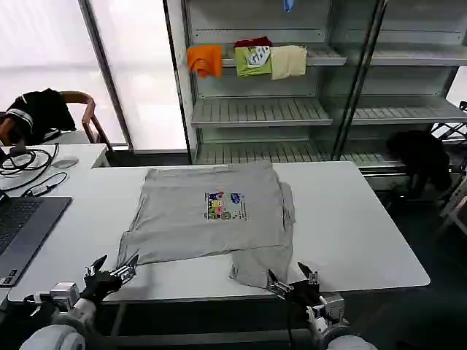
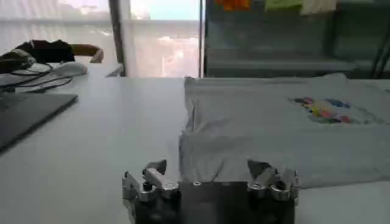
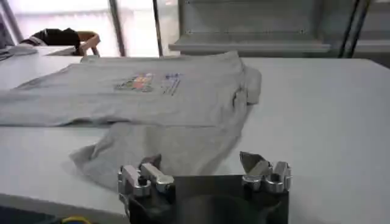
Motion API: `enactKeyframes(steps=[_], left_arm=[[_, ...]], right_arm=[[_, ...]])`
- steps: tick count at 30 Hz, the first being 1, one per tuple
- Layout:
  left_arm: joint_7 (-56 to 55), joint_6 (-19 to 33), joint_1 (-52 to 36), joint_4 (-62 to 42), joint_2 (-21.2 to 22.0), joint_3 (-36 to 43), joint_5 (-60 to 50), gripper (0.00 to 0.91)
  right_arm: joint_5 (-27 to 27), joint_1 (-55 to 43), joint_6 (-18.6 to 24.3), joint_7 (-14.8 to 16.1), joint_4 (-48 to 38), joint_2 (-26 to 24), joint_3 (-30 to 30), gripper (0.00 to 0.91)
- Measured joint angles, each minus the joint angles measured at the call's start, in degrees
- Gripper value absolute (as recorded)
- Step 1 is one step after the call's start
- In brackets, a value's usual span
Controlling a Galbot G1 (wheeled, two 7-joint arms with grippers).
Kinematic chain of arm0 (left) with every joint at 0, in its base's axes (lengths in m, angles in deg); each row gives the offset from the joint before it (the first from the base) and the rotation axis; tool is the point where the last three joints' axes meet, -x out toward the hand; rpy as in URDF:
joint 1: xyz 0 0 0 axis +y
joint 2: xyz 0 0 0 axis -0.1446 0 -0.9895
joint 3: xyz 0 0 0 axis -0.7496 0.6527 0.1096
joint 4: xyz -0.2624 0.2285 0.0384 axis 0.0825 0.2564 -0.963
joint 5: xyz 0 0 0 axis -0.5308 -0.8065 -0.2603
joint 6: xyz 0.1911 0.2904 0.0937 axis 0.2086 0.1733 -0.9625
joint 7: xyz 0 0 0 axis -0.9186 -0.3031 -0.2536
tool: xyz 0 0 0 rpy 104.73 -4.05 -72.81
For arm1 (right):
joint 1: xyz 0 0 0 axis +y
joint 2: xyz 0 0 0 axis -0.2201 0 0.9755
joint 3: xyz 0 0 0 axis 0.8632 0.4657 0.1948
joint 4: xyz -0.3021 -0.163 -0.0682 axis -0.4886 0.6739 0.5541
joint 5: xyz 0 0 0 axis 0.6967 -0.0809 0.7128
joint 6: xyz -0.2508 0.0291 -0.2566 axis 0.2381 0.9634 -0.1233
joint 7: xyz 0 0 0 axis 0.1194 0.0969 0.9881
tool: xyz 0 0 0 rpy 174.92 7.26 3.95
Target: Fold and organize the clothes.
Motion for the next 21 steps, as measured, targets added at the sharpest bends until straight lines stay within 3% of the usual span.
enactKeyframes(steps=[2,3,21], left_arm=[[0.02,0.00,-0.08,-0.46,-0.01,0.13,-0.14,0.050],[0.05,0.00,-0.11,-0.70,-0.07,0.19,-0.15,0.010],[1.41,0.01,-0.09,-2.60,-0.64,0.67,1.45,0.000]], right_arm=[[0.41,0.06,0.03,0.02,-0.18,0.03,0.28,0.000],[0.52,0.08,0.05,0.01,-0.28,0.11,0.45,0.000],[-1.06,-1.28,2.37,-0.57,-1.13,0.92,0.89,0.000]])
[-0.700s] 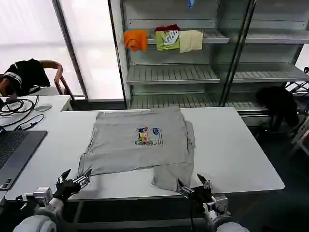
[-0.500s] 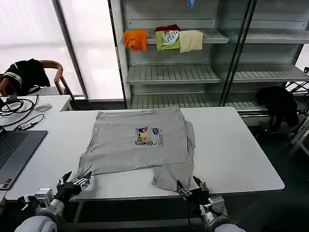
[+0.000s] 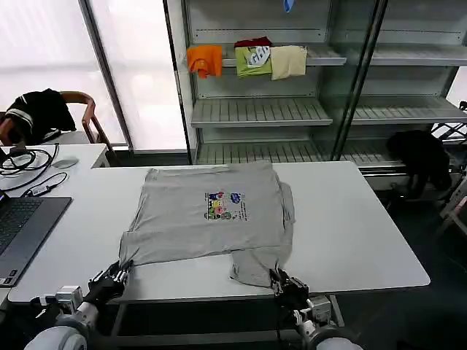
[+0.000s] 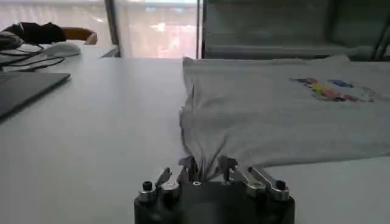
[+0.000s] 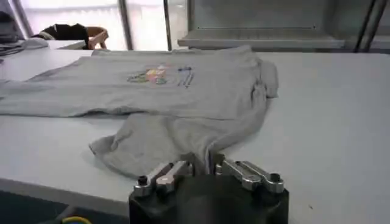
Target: Fold and organize the clothes.
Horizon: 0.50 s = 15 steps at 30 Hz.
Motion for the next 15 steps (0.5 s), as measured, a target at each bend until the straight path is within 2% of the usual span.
enactKeyframes(steps=[8,15], left_arm=[[0.52,0.03,-0.83,0.36,0.34,-0.53,1.98,0.000],[0.08,0.10,-3.76,1.10,0.17,-1.16,7.90,0.000]], right_arm=[[-3.45,-1.76,2.10,-0.81,-1.02,0.79,-0.90,0.000],[-6.59,-7.29,3.60,-2.22,-3.65,2.35,-1.39,0.000]])
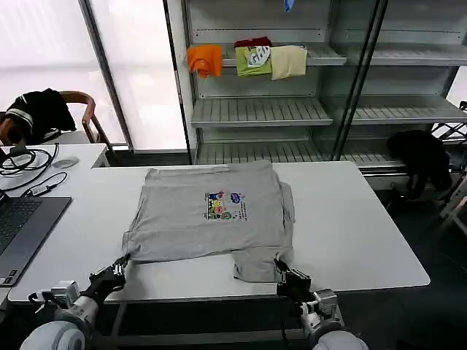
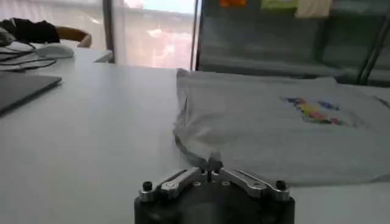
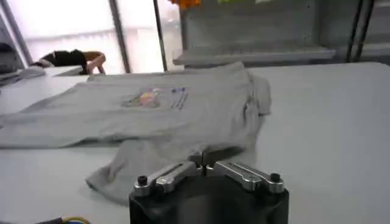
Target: Fold and organize the clothes.
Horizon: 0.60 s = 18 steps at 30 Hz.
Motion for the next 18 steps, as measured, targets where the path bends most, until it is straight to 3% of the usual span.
enactKeyframes(steps=[8,18], left_arm=[[-0.52,-0.17,-6.98,-2.63,0.17,0.81,4.72,0.000],[-0.62,-0.18,-17.16,-10.30,1.01,2.15,5.74,0.000]], right_arm=[[-0.71,-11.24,-0.07,-1.85,-7.28,2.03,0.63,0.000],[1.36,-24.30,0.78,-1.55,-19.27,4.12,-0.05,0.000]])
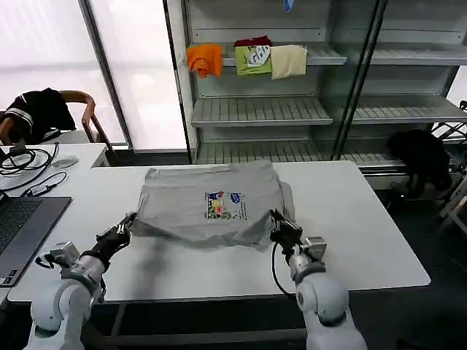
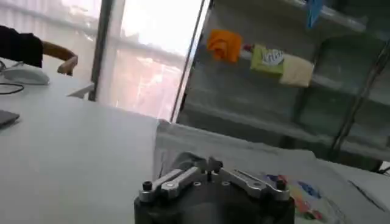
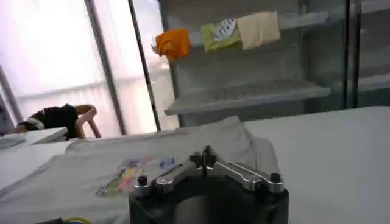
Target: Fold and organize the clothes.
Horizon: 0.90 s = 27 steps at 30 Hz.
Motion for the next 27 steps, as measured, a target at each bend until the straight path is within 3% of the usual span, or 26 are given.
enactKeyframes(steps=[12,15,16,17,27], left_arm=[[1.58,0.54,-7.92,-9.94,0.23,1.92,-2.94,0.010],[2.02,0.76,-9.07,-11.88,0.30,2.41,-4.06,0.050],[2.15,0.84,-9.45,-12.54,0.31,2.62,-4.53,0.574],[2.27,0.88,-9.74,-13.00,0.32,2.77,-4.85,0.907],[2.52,1.69,-11.89,-16.68,0.38,3.80,-8.25,0.907]], right_arm=[[3.63,-9.35,2.47,0.88,-13.55,1.46,-1.57,0.000],[4.50,-11.01,3.04,1.06,-16.17,1.46,-1.63,0.000],[4.78,-11.55,3.26,1.11,-17.00,1.46,-1.67,0.000],[5.05,-12.05,3.49,1.15,-17.76,1.46,-1.73,0.907],[6.57,-15.64,6.09,1.12,-23.27,1.45,-2.90,0.907]])
